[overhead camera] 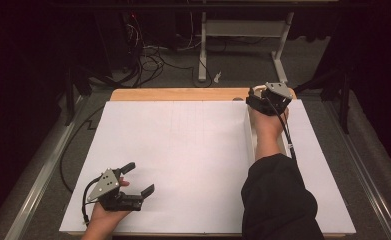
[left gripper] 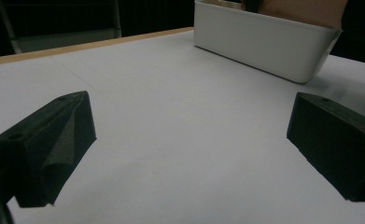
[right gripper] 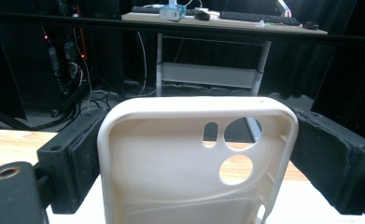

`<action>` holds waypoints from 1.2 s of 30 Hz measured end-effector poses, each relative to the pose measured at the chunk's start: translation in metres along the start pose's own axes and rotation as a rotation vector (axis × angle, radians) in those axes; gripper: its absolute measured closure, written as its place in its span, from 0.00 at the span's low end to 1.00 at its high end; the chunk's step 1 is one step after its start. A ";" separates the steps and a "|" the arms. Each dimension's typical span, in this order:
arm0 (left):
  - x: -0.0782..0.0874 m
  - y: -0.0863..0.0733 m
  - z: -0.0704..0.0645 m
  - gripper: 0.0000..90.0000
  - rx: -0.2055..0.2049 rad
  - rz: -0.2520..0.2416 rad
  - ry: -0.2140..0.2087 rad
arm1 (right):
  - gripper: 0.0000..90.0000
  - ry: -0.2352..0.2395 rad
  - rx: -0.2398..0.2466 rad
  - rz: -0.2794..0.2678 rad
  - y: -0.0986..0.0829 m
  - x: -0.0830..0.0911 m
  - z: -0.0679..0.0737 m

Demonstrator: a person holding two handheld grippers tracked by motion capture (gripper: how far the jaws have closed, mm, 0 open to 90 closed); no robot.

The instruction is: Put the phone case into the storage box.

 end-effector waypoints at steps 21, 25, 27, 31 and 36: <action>0.000 -0.001 0.000 0.03 0.000 0.004 -0.001 | 0.00 0.013 -0.002 0.006 0.004 -0.003 0.004; 0.000 -0.001 0.000 0.03 0.001 0.004 0.000 | 0.00 0.022 -0.001 0.004 0.007 -0.002 0.005; 0.000 -0.001 0.000 0.03 0.001 0.004 0.000 | 0.00 0.024 0.002 -0.001 0.009 -0.001 0.006; -0.001 -0.001 0.000 0.03 0.001 0.005 0.000 | 0.00 0.031 0.003 -0.004 0.013 0.002 0.006; -0.001 -0.001 0.000 0.03 0.002 0.007 0.001 | 0.00 0.044 0.000 0.010 0.016 0.010 0.006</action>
Point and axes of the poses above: each handheld gripper's, and its own axes: x roughly backward along the jaws, y roughly out of its top, z roughly to its left, the point moved 10 cm from there along -x, roughly forward along the jaws, and after that the axes turned 11 degrees about -x, right-handed, at the moved point
